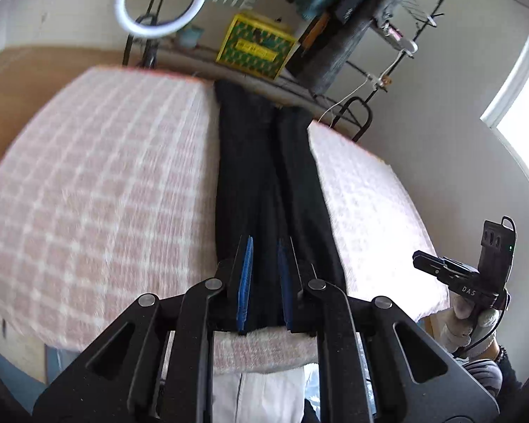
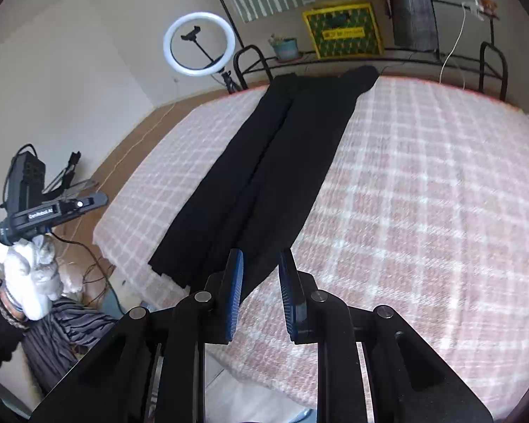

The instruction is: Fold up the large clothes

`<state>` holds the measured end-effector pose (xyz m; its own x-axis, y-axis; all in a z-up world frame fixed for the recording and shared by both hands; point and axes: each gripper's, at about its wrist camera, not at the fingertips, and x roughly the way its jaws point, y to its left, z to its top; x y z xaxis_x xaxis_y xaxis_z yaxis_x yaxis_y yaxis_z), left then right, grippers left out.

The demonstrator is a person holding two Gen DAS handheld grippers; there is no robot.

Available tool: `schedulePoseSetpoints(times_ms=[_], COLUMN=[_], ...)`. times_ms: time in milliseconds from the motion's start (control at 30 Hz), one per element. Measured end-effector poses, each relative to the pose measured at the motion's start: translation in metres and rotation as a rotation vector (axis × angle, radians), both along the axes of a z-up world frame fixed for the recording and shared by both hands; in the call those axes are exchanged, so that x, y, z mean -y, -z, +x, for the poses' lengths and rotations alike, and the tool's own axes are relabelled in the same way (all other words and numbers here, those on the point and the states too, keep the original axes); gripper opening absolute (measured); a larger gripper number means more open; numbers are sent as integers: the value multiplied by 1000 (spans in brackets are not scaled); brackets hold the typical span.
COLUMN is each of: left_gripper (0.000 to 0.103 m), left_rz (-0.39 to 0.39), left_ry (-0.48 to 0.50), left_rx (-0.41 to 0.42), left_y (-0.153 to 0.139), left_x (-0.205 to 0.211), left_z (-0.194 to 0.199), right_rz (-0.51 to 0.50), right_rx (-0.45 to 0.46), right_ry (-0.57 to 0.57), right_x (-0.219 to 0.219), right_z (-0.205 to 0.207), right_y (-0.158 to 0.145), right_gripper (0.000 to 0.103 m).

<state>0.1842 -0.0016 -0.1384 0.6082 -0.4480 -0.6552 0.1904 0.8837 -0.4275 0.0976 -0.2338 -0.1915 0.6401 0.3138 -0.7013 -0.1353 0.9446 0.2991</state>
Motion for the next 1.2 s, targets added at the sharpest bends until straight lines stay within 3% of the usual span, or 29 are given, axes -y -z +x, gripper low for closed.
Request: schedulePoseSetpoints(times_ms=[67, 133, 200, 267, 400, 600, 900, 1033, 1100, 1200], left_gripper=[15, 30, 33, 34, 45, 45, 50, 50, 55, 57], left_rz=[25, 52, 61, 55, 30, 4, -47, -84, -97, -53], left_ry=[21, 39, 63, 98, 142, 203, 243, 260, 282, 291], left_rx=[52, 94, 120, 116, 90, 1, -182, -269, -299, -316], left_y=[-29, -51, -69, -77, -75, -26, 83, 121, 133, 150], left_x=[5, 11, 20, 28, 49, 84, 135, 159, 169, 183], left_z=[12, 23, 38, 60, 125, 250, 423, 475, 490, 504], right_rz=[-52, -75, -89, -103, -110, -55, 102, 168, 204, 248], right_rx=[40, 90, 154, 198, 194, 120, 54, 20, -2, -18], right_ry=[28, 54, 89, 132, 152, 188, 267, 322, 339, 359], right_x=[10, 15, 24, 32, 53, 91, 167, 191, 201, 211], right_z=[-8, -9, -10, -7, 30, 115, 246, 294, 316, 341], right_y=[-17, -30, -48, -63, -78, -55, 8, 45, 63, 83], right_gripper=[21, 31, 54, 55, 55, 55, 55, 53, 49, 49])
